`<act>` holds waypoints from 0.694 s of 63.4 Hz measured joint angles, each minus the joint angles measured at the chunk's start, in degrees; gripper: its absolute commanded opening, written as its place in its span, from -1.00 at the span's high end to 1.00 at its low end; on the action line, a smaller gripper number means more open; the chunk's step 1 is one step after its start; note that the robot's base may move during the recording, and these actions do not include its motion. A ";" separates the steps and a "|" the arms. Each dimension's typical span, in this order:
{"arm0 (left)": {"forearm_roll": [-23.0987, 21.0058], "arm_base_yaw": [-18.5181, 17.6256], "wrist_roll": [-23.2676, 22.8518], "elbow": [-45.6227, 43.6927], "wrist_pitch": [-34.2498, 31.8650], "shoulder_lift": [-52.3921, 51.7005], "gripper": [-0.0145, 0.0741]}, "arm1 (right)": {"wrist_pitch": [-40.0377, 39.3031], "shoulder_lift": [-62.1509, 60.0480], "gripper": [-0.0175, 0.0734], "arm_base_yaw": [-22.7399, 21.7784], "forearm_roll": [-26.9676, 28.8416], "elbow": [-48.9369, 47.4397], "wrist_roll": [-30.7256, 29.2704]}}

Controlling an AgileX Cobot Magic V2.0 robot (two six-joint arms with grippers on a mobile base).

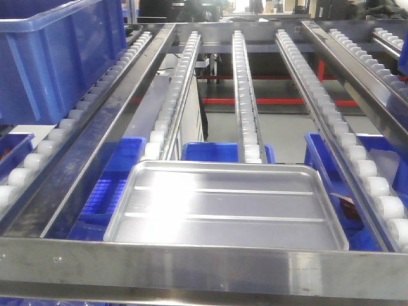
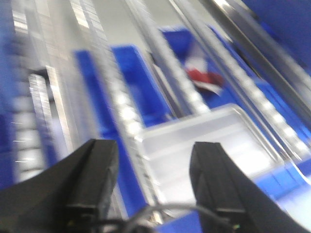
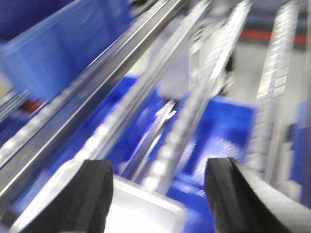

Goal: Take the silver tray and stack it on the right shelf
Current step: 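Lower both grippers toward opposite short edges of the silver tray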

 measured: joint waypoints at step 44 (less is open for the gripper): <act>-0.09 -7.46 -8.93 -23.78 14.43 36.21 0.00 | 24.14 20.83 -0.48 2.91 3.04 -14.38 11.13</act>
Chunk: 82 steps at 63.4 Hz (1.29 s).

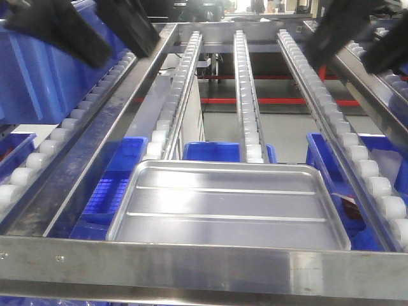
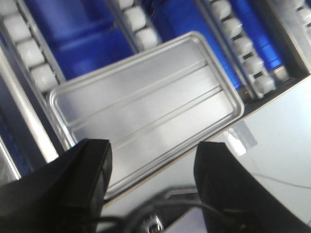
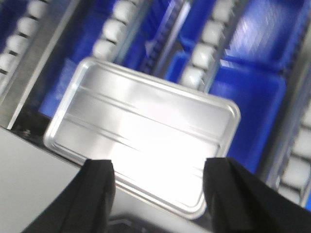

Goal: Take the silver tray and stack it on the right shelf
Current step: 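Lower both grippers toward opposite short edges of the silver tray, then close both grippers on the tray's opposite edges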

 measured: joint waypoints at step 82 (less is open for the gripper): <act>18.27 -0.27 -27.56 -9.94 6.34 30.22 0.00 | -1.23 29.07 -0.48 -0.69 -13.53 -2.46 21.19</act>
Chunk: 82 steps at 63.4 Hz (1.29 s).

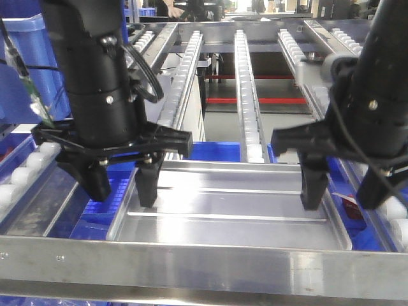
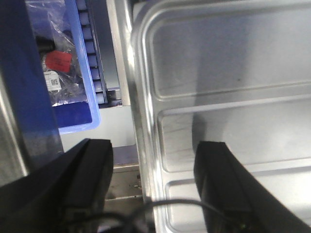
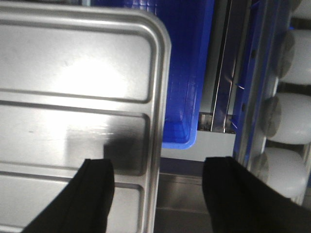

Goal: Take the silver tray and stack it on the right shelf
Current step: 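Close both grippers on the tray's opposite edges, then lift the silver tray up off the rack with both grippers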

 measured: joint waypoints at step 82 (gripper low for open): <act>1.79 0.00 -7.08 -0.90 -0.45 1.03 0.88 | -1.24 0.38 0.50 0.00 0.10 -0.09 -1.99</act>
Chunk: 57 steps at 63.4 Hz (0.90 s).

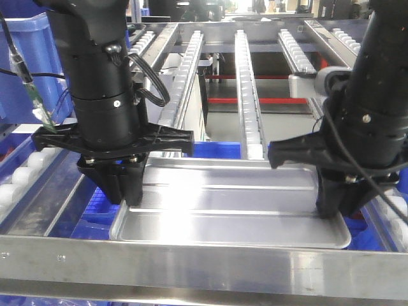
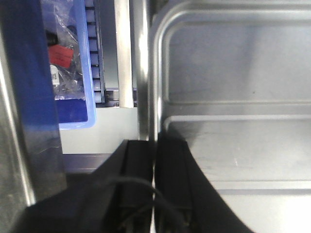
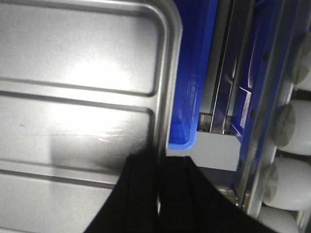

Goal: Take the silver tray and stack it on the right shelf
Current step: 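Lift the silver tray up off the rack with both grippers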

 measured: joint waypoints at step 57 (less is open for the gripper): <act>2.30 -2.05 0.25 -10.82 14.88 -17.57 0.88 | 17.24 -21.13 0.49 1.14 0.54 -8.76 -0.30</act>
